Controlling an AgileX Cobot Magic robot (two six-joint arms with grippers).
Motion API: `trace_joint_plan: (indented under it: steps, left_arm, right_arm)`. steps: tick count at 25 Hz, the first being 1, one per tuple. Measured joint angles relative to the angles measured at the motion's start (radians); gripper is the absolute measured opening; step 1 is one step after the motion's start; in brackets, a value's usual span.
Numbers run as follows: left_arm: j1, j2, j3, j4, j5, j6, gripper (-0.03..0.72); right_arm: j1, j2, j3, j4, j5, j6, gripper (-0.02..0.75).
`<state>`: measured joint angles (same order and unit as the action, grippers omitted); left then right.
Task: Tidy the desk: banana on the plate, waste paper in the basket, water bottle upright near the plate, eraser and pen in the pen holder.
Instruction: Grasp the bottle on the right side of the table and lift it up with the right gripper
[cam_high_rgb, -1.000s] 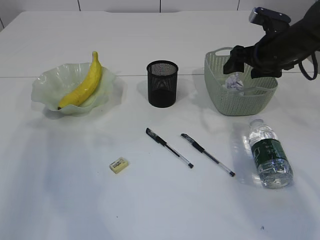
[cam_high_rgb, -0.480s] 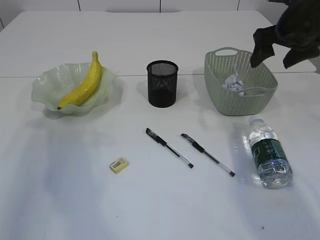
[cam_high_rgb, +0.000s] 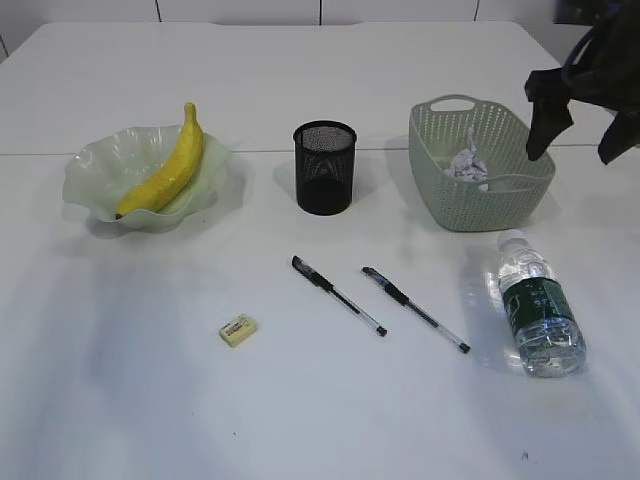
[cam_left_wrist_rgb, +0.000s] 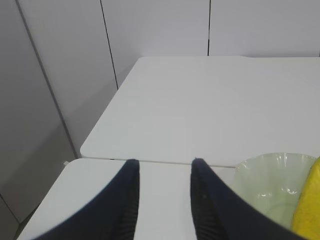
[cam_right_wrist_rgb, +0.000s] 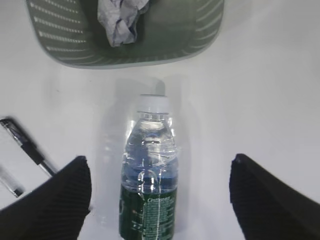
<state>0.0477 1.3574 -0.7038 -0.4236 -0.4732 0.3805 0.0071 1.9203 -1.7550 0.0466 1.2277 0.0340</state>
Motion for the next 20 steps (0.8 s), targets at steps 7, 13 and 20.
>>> trace_joint_plan:
  steps: [7, 13, 20]
  left_arm:
    - [0.000, 0.000, 0.000, 0.000, 0.000, 0.000, 0.236]
    - [0.000, 0.000, 0.000, 0.000, 0.000, 0.000, 0.236]
    - [0.000, 0.000, 0.000, 0.000, 0.000, 0.000, 0.236]
  right_arm:
    - [0.000, 0.002, 0.000, 0.053, 0.000, 0.006, 0.584]
    - [0.000, 0.006, 0.000, 0.093, 0.002, 0.051, 0.574]
    - [0.000, 0.015, 0.010, 0.094, 0.002, 0.062, 0.632]
